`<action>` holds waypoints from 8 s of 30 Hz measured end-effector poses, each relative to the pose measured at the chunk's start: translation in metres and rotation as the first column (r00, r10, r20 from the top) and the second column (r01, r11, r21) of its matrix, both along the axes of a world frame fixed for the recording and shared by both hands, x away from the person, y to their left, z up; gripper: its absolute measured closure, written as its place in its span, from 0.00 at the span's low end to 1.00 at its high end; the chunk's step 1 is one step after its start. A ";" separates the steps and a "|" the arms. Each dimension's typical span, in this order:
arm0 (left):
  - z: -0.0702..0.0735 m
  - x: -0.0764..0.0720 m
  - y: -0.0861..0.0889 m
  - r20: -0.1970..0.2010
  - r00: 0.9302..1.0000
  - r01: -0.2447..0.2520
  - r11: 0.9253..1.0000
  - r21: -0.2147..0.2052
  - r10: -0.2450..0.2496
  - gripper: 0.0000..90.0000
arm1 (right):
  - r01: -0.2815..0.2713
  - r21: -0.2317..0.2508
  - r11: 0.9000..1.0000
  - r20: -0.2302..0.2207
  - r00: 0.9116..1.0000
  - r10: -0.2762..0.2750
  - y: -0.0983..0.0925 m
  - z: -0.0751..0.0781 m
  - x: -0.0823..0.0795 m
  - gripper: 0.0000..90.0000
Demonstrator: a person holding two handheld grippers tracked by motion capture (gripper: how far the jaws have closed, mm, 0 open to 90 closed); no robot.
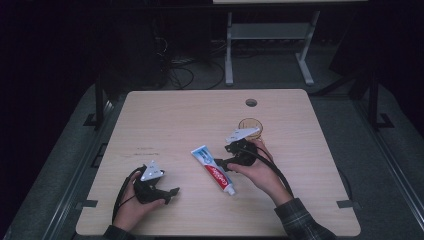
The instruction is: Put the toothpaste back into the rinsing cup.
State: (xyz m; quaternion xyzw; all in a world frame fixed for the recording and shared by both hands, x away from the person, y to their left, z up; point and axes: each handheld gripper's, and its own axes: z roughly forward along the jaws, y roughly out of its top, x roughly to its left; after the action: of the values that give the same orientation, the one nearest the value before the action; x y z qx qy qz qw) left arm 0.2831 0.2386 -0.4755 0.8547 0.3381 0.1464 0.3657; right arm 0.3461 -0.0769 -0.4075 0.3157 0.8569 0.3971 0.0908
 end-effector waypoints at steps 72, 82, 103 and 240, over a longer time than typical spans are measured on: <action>0.000 0.000 0.001 -0.002 1.000 0.007 1.000 0.003 -0.007 0.15 | 0.039 -0.245 0.969 -0.116 0.991 -0.069 0.082 -0.045 0.036 0.64; 0.000 0.000 0.001 -0.002 1.000 0.007 1.000 0.001 -0.007 0.14 | 0.024 -0.195 0.980 -0.158 0.986 -0.056 0.073 -0.038 0.039 0.78; 0.000 0.000 0.001 0.000 1.000 0.012 1.000 0.005 -0.012 0.14 | 0.015 -0.087 0.996 -0.152 0.988 -0.028 0.065 -0.022 0.036 0.80; 0.000 0.000 0.001 0.001 1.000 0.011 1.000 0.002 -0.011 0.15 | 0.182 0.254 0.950 0.214 0.947 -0.239 -0.071 0.115 0.083 0.81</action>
State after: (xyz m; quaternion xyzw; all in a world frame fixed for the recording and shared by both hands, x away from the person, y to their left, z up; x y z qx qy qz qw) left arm 0.2834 0.2396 -0.4755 0.8568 0.3331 0.1449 0.3659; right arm 0.4292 -0.1476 -0.2922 0.3635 0.7484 0.5176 0.1996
